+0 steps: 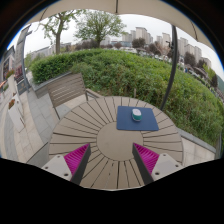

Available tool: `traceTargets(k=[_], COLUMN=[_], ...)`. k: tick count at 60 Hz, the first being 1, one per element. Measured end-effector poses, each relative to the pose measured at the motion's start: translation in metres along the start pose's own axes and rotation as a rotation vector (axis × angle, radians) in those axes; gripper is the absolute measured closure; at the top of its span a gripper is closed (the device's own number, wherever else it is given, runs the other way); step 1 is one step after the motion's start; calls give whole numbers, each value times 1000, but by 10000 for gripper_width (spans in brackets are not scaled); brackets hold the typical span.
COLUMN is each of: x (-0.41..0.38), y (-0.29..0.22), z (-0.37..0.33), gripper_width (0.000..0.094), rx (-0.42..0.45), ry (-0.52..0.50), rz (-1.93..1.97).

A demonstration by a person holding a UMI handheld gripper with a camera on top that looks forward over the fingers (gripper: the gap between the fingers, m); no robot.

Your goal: Arrange mouse

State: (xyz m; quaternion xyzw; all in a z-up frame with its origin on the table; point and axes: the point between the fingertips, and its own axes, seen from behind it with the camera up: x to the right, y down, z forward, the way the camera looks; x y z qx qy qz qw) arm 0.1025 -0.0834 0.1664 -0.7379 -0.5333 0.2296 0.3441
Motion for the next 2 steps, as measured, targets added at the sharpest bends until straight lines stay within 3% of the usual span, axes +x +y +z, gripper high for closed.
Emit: traceTargets(k=[2], x=[2], y=[-2], z=[2], gripper_width=[84], rx=[7], ry=[11], rz=[15])
